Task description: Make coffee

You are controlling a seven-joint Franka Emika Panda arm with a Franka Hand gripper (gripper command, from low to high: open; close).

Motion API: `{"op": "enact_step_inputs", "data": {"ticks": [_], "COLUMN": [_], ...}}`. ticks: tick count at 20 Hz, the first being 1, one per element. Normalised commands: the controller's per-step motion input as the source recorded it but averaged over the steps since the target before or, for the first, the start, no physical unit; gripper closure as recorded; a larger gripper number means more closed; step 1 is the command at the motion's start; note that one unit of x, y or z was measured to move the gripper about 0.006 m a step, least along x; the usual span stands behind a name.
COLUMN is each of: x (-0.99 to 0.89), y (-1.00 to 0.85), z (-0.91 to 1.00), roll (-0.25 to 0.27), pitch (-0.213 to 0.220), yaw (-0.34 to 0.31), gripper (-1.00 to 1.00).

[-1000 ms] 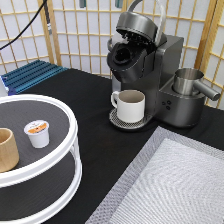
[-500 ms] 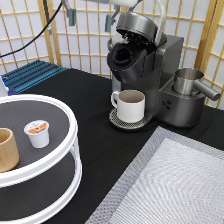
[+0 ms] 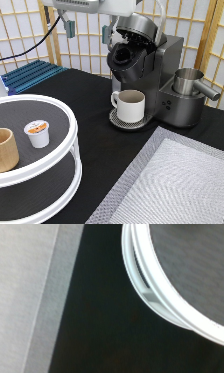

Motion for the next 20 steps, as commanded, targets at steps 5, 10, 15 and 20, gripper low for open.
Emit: {"op": "enact_step_inputs", "data": {"ticks": [5, 10, 15, 20], "x": [-0.37, -0.45, -0.39, -0.33], "y": [-0.61, -0.67, -0.64, -0.64], "z": [-0.05, -0.18, -0.33, -0.38], "roll": [0.049, 0.055, 0.019, 0.032], "pitch": [-0.023, 0.003, -0.050, -0.113], "yaw": [-0.126, -0.104, -0.120, -0.111], "gripper": [-1.00, -1.00, -1.00, -1.00]}}
